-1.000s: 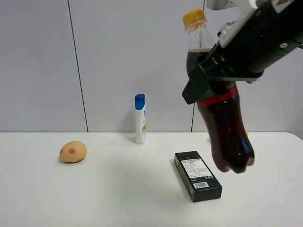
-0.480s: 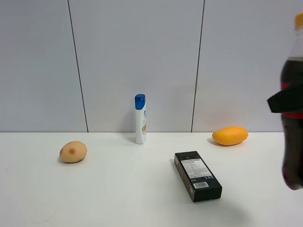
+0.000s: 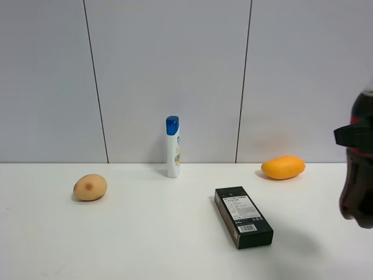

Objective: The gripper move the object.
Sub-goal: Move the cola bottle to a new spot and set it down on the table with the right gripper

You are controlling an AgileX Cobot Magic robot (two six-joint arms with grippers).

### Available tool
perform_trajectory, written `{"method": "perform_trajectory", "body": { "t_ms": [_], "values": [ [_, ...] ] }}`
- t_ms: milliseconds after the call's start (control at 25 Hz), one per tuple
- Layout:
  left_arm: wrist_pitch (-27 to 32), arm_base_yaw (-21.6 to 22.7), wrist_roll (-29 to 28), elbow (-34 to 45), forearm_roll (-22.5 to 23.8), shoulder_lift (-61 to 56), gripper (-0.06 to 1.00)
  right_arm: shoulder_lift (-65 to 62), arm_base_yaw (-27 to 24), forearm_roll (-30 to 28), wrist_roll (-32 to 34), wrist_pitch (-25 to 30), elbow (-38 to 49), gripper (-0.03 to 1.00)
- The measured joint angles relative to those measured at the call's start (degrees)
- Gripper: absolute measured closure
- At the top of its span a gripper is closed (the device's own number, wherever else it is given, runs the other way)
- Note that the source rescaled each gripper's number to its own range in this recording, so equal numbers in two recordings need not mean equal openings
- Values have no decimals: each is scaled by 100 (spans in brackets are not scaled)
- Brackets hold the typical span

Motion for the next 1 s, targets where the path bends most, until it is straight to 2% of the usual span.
{"method": "perform_trajectory", "body": {
  "t_ms": [240,440,560,640,840,1000],
  "values": [
    [0,0,0,0,0,0,-6,1920,-6,565,-35,-1978,0,97],
    [0,0,0,0,0,0,-6,3128,-6,639,-217,-3329,-6,97],
    [0,0,0,0,0,0,-6,3527,-6,644,-270,-3714,-8,97],
    [0,0,0,0,0,0,-6,3576,-6,654,-337,-3784,-8,97],
    [0,0,0,0,0,0,-6,3576,-6,975,-888,-4180,-8,97],
    [0,0,0,0,0,0,-6,3585,-6,1177,-1030,-4253,-34,97]
  ]
}}
